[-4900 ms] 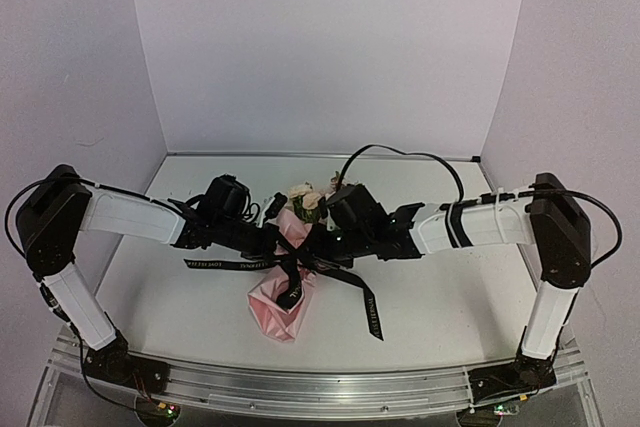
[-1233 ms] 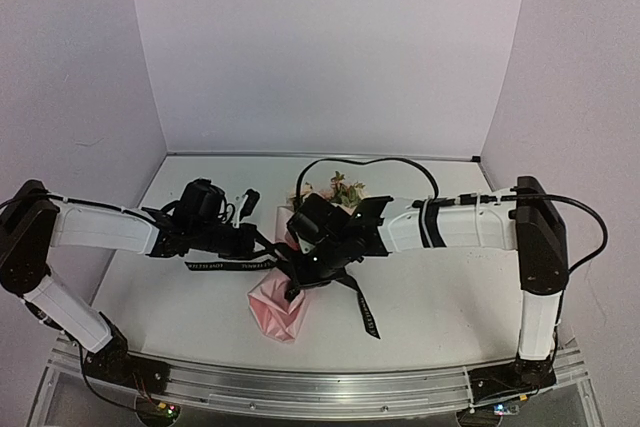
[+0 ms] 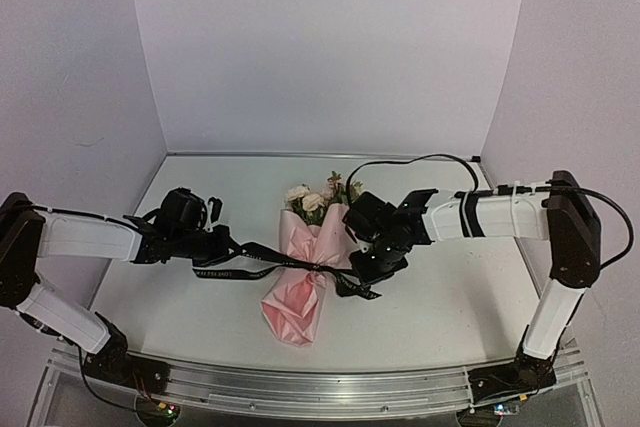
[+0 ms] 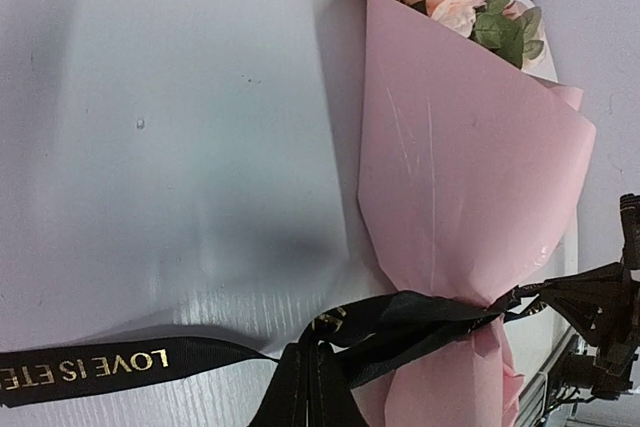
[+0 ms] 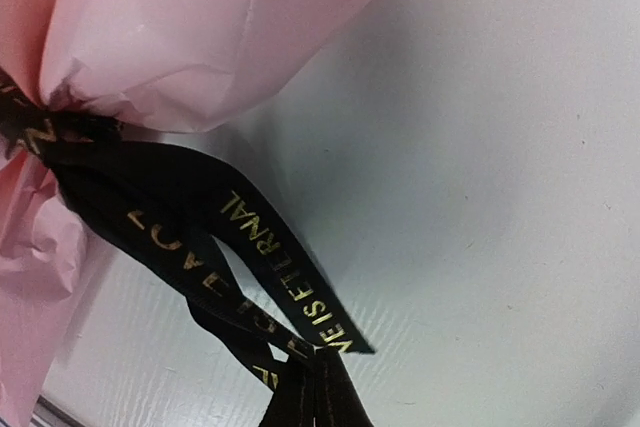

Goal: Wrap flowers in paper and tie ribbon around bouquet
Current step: Tie the half-tied ribbon around the folded bouquet.

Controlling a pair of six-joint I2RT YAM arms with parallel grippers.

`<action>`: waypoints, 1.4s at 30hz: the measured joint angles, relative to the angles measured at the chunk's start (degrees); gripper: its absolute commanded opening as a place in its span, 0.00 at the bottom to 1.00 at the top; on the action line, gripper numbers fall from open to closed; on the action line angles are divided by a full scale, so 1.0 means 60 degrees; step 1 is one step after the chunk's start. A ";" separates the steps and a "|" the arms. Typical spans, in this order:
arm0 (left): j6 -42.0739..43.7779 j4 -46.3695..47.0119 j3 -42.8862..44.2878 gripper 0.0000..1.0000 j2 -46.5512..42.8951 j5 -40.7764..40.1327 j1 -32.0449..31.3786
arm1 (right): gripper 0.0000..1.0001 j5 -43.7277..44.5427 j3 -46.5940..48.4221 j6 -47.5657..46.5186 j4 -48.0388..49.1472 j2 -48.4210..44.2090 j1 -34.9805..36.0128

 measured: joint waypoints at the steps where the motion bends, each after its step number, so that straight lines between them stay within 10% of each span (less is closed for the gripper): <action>1: -0.0058 -0.0042 -0.0032 0.00 -0.0027 -0.0013 0.0000 | 0.00 0.0056 -0.0064 -0.0024 -0.0013 -0.0024 -0.0034; 29: -0.0720 -0.0088 -0.0402 0.00 0.0336 0.0134 -0.0035 | 0.00 0.0410 -0.2156 0.1494 0.1879 -0.1687 -0.0448; 42: -0.0338 0.0337 -0.0404 0.00 0.1197 0.1050 0.0142 | 0.46 0.0133 -0.1876 0.0704 0.1564 -0.1483 -0.0379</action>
